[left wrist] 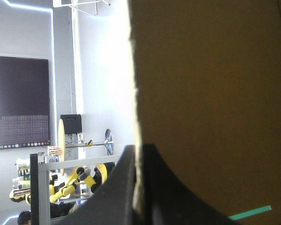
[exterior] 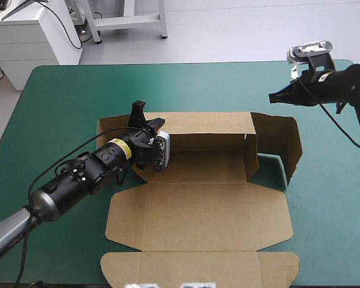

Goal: Fold the box

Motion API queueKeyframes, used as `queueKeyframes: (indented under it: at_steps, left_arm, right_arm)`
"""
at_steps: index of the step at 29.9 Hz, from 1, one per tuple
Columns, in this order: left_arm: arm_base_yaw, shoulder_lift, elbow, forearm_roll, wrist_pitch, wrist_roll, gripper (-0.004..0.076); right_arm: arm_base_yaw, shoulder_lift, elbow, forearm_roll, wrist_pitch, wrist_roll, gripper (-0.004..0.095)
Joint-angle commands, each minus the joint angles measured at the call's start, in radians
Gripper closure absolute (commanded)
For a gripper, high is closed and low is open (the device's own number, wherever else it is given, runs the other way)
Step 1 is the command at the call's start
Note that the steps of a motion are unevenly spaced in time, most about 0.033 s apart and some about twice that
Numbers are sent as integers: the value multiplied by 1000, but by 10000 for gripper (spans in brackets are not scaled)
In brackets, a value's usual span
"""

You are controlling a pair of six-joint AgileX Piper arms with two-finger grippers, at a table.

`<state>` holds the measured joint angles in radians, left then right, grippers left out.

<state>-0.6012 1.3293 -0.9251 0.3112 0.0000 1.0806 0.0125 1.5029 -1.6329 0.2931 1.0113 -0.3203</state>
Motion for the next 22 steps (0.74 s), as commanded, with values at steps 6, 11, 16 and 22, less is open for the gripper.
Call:
queueKeyframes:
  at_steps: [6,11,16,22]
  left_arm:
    - [-5,-33,-26,34,-65,13,731]
    - [-5,-33,-26,34,-65,13,731]
    - [-5,-29,-26,35,-77,13,732]
    - [1,-16,-26,37,-79,20,732]
  right_arm:
    - [-7,82,-91,33,33,22,927]
    - [-7,105,-91,38,30,22,927]
    - [-7,119,-96,56,10,22,927]
    - [-3,153,-99,87,3,22,927]
